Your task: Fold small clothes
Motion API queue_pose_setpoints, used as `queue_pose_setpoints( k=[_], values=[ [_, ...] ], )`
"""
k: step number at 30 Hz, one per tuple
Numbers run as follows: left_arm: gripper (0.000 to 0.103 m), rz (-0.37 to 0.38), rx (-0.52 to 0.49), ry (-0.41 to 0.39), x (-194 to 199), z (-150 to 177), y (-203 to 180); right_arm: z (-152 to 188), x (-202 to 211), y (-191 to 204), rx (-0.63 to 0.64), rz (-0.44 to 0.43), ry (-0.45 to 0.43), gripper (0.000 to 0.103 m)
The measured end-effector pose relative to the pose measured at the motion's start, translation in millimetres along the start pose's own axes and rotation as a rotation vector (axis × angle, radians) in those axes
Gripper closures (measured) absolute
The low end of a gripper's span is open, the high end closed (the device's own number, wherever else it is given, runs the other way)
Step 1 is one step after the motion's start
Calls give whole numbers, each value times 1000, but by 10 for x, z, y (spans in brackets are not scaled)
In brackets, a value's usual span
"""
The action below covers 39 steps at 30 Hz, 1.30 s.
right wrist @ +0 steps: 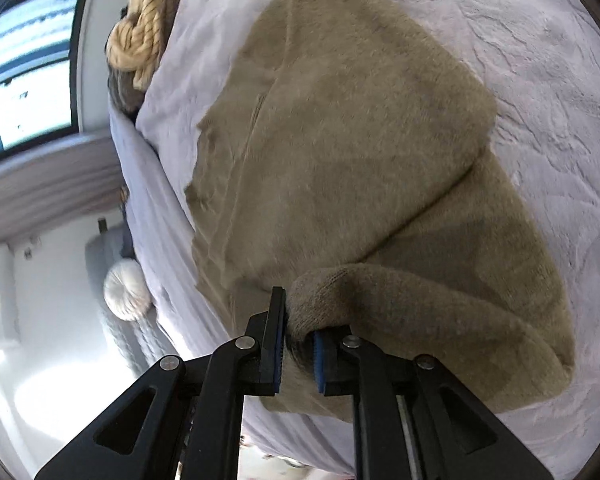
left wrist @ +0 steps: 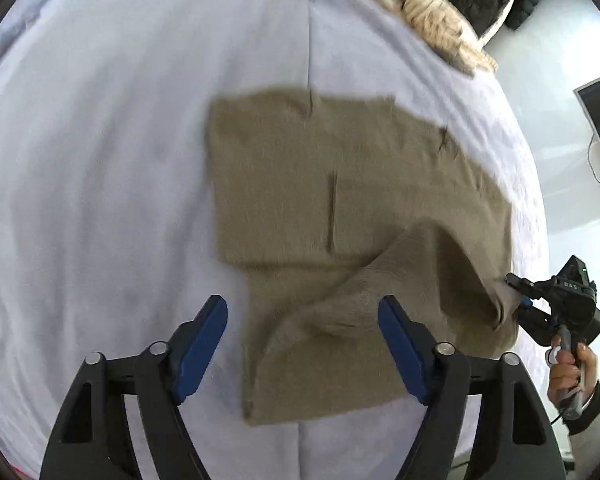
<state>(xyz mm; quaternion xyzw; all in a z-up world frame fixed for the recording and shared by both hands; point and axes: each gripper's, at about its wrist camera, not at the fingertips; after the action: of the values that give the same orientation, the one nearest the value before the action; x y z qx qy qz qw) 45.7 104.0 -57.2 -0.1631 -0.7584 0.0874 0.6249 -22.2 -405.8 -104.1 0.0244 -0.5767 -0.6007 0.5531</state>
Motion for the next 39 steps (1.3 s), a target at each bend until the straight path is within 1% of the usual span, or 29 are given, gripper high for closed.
queue_pose_setpoints(
  k=[1,2,3,4,5,6,8,9,11,12,14,16,19,20,23,25,26,27,28,29,30,32,33,36,39],
  values=[
    [24,-3,-18,-5,53,6,22,-40,29,-32,-23,-26,1,81],
    [24,-12,-39,-9,74,-18,-4,-63,36,-33,-36,-40,0,72],
    [24,-18,-58,-11,60,-36,-55,-83,50,-27,-38,-41,-6,61],
    [24,-26,-93,-8,46,-40,-105,-97,77,9,-22,-33,-21,55],
    [24,-35,-122,-5,12,-38,-184,-105,101,58,6,-19,-36,48],
    [24,-43,-149,-1,-33,-37,-253,-107,115,141,46,3,-51,44],
    [24,-53,-230,13,-148,-2,-462,-109,160,324,158,80,-84,44],
    [24,-52,-255,17,-188,20,-530,-98,208,372,208,125,-97,44],
    [24,-54,-333,30,-320,89,-730,-49,252,513,355,256,-116,43],
    [24,-62,-369,37,-388,124,-813,3,236,596,442,343,-125,43],
    [24,-68,-415,44,-454,195,-920,79,192,675,561,450,-124,42],
    [24,-85,-457,36,-532,268,-1019,158,161,714,657,522,-127,42],
    [24,-132,-499,22,-657,279,-1120,119,69,736,726,585,-136,42],
    [24,-139,-499,10,-694,241,-1141,68,22,740,730,589,-136,41],
    [24,-126,-462,-10,-754,116,-1109,-104,-130,712,728,587,-136,41],
    [25,-101,-425,-16,-808,13,-1072,-201,-251,648,718,604,-131,42],
    [33,-92,-407,-16,-825,-16,-1047,-245,-303,607,702,614,-130,42],
    [46,-85,-386,-18,-828,-36,-1016,-269,-326,567,683,612,-130,48],
    [79,-77,-372,-10,-856,-50,-998,-267,-319,540,674,591,-143,58],
    [95,-70,-344,7,-876,-70,-944,-247,-304,534,679,569,-147,92],
    [95,-65,-327,4,-870,-74,-909,-219,-291,533,685,551,-144,96],
    [95,-31,-288,-27,-788,-83,-818,-110,-219,566,723,541,-166,96],
    [95,-21,-274,-35,-750,-88,-790,-29,-167,613,762,539,-174,96],
    [95,12,-216,-82,-522,-137,-681,149,13,765,833,515,-208,96],
    [95,28,-198,-130,-277,-203,-650,289,241,990,879,472,-260,96]
  ],
)
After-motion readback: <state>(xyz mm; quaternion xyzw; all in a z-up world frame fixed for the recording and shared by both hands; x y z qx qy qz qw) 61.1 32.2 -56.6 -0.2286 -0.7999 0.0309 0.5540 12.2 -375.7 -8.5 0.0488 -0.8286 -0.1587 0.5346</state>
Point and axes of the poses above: each gripper's, at about its wrist camera, not at the fingertips, and x roughly against the way its jaws point, y to its left, z to its underside, and after that the axes turned 3 degrees about -x, right-handed
